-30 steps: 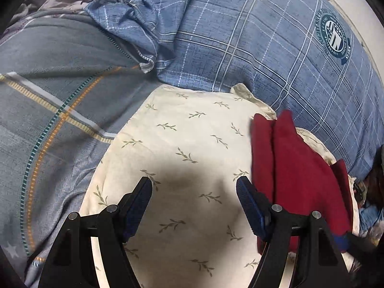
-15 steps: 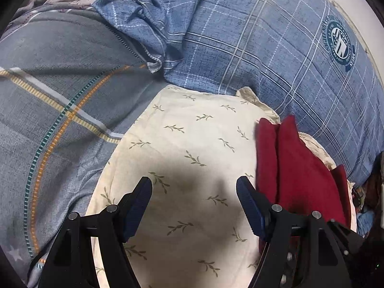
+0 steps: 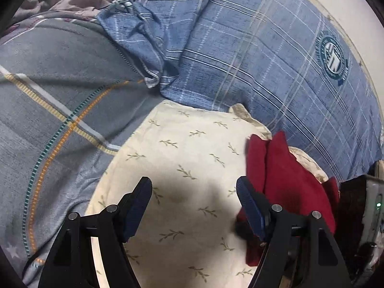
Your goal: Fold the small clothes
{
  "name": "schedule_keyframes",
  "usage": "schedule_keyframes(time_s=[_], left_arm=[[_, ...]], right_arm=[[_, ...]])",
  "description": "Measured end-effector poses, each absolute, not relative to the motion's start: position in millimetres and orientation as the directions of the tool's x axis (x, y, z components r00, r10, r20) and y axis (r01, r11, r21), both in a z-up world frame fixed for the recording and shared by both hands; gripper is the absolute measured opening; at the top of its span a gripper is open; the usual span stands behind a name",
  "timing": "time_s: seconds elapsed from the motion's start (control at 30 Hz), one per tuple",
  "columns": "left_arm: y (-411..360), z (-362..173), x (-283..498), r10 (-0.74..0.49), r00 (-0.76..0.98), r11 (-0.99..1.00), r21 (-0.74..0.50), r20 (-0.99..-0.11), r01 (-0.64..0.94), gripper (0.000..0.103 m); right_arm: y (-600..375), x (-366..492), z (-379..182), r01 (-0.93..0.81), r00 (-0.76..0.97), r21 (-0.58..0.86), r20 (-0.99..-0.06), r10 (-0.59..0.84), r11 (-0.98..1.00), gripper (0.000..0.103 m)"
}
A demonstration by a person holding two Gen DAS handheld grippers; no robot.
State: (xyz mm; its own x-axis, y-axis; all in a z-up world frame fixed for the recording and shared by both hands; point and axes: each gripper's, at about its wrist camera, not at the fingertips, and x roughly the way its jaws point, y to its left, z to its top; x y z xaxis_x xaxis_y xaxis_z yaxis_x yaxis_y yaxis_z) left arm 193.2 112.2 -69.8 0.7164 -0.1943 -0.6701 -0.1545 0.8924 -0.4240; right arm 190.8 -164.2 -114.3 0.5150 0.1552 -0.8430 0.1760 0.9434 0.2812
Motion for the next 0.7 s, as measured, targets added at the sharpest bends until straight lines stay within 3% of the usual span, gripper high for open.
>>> schedule_keyframes(time_s=[0.1,0.17,0.23,0.27,0.37,0.5,0.7], left_arm=[[103.5,-69.3,193.2,-0.21,0.714,0.903,-0.412,-0.668,-0.12,0.072],[96.6,-68.6,193.0,-0.23,0.712,0.907,-0.412,-0.663,-0.091,0.072],[86.2,-67.8,192.6,-0.256,0.706,0.912,-0.407,-0.66,-0.049,0.072],[79.5,-67.2,191.8,-0.267,0.701,0.917,-0.397,-0.661,-0.025,0.072],[60.1,-65.6,188.5,-0.282,0.693,0.933,-0.359,-0.663,0.036,0.072],[40.1,-68.4,188.2,-0.3,0.681,0.94,-0.328,-0.668,0.093,0.072],[20.8,-81.6,200.0,-0.261,0.651,0.961,-0.255,-0.713,0.106,0.072]], right_arm=[[-175.2,168.2,-97.3,0.184,0.566,0.318,-0.808,0.165,0.93,0.004],[-193.6,146.3,-79.3,0.215,0.601,0.313,-0.789,0.127,0.925,0.022],[-219.2,121.0,-59.0,0.28,0.642,0.232,-0.767,-0.002,0.932,0.04],[-233.8,108.8,-50.6,0.32,0.653,0.184,-0.754,-0.075,0.929,0.043],[-290.1,81.6,-37.5,0.47,0.611,0.077,-0.747,-0.261,0.879,0.044],[-372.8,54.0,-29.6,0.671,0.534,0.058,-0.729,-0.428,0.739,0.046],[-442.4,37.4,-35.0,0.771,0.548,0.21,-0.7,-0.458,0.601,0.043]])
